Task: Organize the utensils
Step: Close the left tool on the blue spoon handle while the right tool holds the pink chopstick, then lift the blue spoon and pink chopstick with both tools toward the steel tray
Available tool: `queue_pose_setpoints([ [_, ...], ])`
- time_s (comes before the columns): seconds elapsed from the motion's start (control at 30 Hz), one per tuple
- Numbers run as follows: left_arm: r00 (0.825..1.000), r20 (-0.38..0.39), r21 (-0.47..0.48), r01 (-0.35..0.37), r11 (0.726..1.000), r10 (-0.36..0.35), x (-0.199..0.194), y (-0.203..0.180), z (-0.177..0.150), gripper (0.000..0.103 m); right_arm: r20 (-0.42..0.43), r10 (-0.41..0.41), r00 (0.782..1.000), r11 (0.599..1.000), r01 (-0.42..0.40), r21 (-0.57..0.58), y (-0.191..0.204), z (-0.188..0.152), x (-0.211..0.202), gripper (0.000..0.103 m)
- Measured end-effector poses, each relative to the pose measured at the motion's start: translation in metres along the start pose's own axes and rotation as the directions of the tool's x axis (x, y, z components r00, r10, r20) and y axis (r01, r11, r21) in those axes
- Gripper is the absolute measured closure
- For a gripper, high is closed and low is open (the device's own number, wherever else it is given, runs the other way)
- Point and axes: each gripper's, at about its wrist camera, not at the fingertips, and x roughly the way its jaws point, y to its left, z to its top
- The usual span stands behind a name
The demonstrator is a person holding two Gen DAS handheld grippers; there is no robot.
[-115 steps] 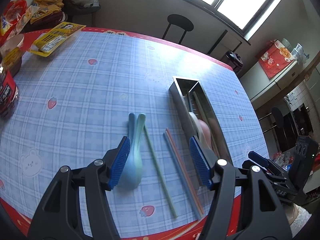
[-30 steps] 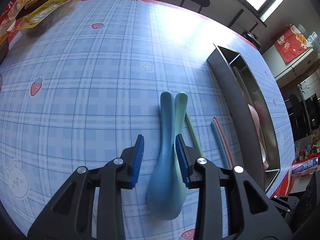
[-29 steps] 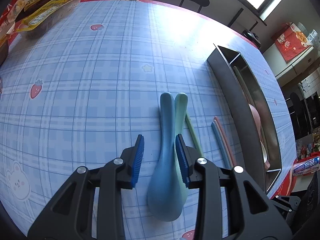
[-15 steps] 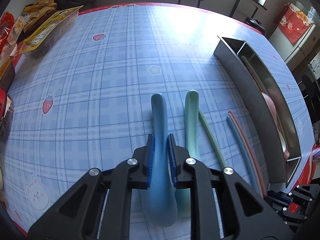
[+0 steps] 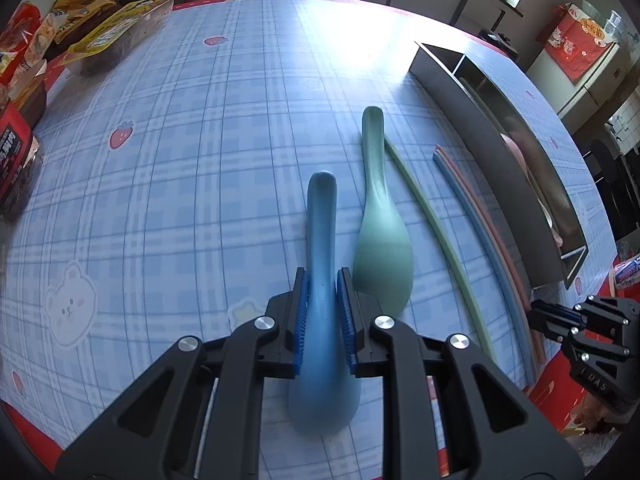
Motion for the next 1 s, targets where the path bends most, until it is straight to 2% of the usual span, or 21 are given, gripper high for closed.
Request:
queue_pose_setpoints([
  [0.3, 0.999, -0.036, -0.07, 0.018, 0.997, -0.021, -0.017, -0.003, -0.039, 0.083, -0.013, -0.01, 1.0, 1.0, 0.01, 0.012, 0.002, 0.005, 0.002, 0.095],
  [0.47, 1.0, -0.03, -0.047, -0.006, 0.999, 0.005, -0.019, -0.008, -0.043, 0.083, -0.015, -0.042, 0.999, 0.999, 0.041, -0.019, 0.009, 0.007, 0.005, 0.095],
  [0.6, 1.0, -0.017, -0.028, -0.022, 0.999, 0.022, -0.019, -0.015, -0.044, 0.078, -0.012, -0.051, 0.999, 0.998, 0.051, -0.029, 0.012, 0.008, 0.007, 0.095],
  [0.77, 0.998, -0.018, 0.01, -0.058, 0.998, 0.059, -0.016, -0.025, -0.041, 0.078, -0.008, -0.063, 0.998, 0.997, 0.062, -0.044, 0.014, 0.007, 0.008, 0.095],
  [0.8, 0.998, -0.015, 0.007, -0.063, 0.998, 0.063, -0.016, -0.025, -0.04, 0.082, -0.009, -0.063, 0.998, 0.997, 0.063, -0.046, 0.015, 0.008, 0.008, 0.095],
  [0.83, 0.998, -0.012, -0.008, -0.054, 0.999, 0.054, -0.016, -0.021, -0.04, 0.084, -0.012, -0.062, 0.998, 0.997, 0.061, -0.046, 0.015, 0.008, 0.009, 0.095],
  [0.93, 0.999, -0.019, -0.115, 0.039, 0.993, -0.042, -0.02, 0.0, -0.039, 0.085, -0.022, -0.046, 0.999, 0.999, 0.045, -0.022, 0.012, 0.009, 0.009, 0.096],
  [1.0, 0.999, -0.018, -0.149, 0.034, 0.988, -0.037, -0.024, 0.008, -0.042, 0.085, -0.031, -0.021, 0.999, 1.0, 0.021, -0.007, 0.011, 0.008, 0.008, 0.096],
])
